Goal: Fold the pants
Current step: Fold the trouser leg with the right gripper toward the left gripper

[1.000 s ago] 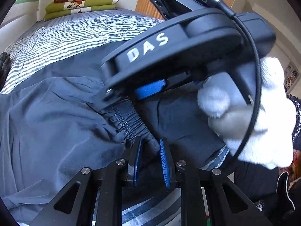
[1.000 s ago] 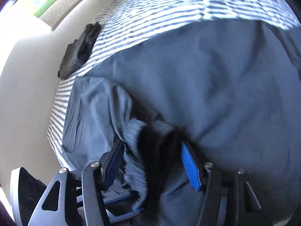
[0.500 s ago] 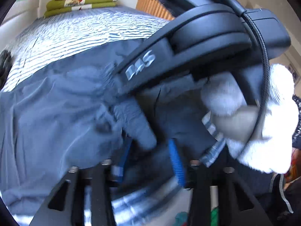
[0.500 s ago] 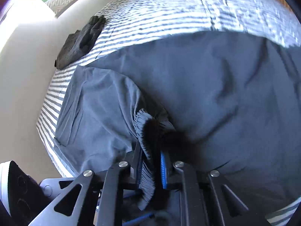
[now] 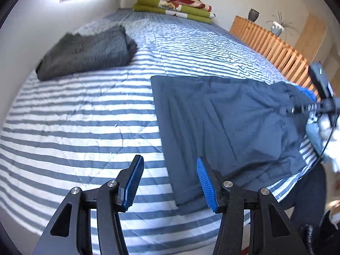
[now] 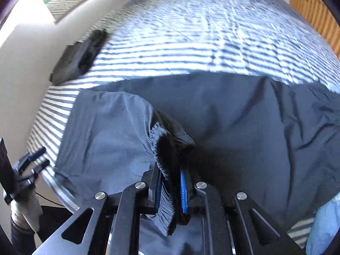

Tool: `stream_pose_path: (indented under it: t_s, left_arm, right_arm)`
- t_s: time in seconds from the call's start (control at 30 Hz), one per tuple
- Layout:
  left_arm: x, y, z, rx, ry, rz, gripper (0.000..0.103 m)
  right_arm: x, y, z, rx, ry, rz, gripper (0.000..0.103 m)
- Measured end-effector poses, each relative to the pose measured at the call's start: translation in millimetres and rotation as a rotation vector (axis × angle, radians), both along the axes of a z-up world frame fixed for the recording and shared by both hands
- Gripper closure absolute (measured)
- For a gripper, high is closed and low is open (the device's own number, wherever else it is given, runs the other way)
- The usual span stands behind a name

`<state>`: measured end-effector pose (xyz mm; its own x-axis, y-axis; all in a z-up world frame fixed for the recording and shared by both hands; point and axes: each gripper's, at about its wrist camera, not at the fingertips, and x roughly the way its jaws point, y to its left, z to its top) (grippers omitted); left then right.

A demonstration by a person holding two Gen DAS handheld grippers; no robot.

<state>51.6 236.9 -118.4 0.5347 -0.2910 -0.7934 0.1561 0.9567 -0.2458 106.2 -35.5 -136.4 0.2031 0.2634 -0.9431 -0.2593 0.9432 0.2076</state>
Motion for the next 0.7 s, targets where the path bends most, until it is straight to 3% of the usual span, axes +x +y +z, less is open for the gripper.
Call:
stream_pose_path:
  t_s: [0.13,0.2,0.27,0.33,0.43,0.6,0.7]
  left_arm:
    - [7.1,11.2,-10.0,-0.096,0.021,-0.056,0.048]
    - [8.2,14.1,-14.6,-0.132,0.029,-0.073,0.05]
    - [7.5,7.8,-19.3,-0.125,0.039,-0.109,0.055]
    - [5.0,0.7,-25.2,-0.089,0.042,-0.15,0.059]
    - [1.8,-9.8,-25.6,-0.09,0.048,-0.183,0.059]
    - [1.3,-13.2,-32.4,-0.094,0.066,-0.207,0.059]
    - [2.6,-18.3,-35.2,-0.087,0.071,-0.231,0.06]
  right_arm:
    - [-2.8,2.4,-11.3,-0.04,0.092,0.028,0.075]
    - [-9.8,1.9,4.6,-0.138,0.015,0.022,0.07]
    - [-20.0,5.9,31.1,-0.235,-0.123,0.005,0.07]
    - [-25.0,25.3,53.5,-0.217,-0.191,0.063,0.07]
    - [-19.6,81.7,62.8,-0.086,-0.154,0.221,0.07]
    - [17.2,188.5,9.7,0.022,0.047,0.342,0.07]
    - [28.4,233.7,-31.9,-0.045,0.101,0.367,0.07]
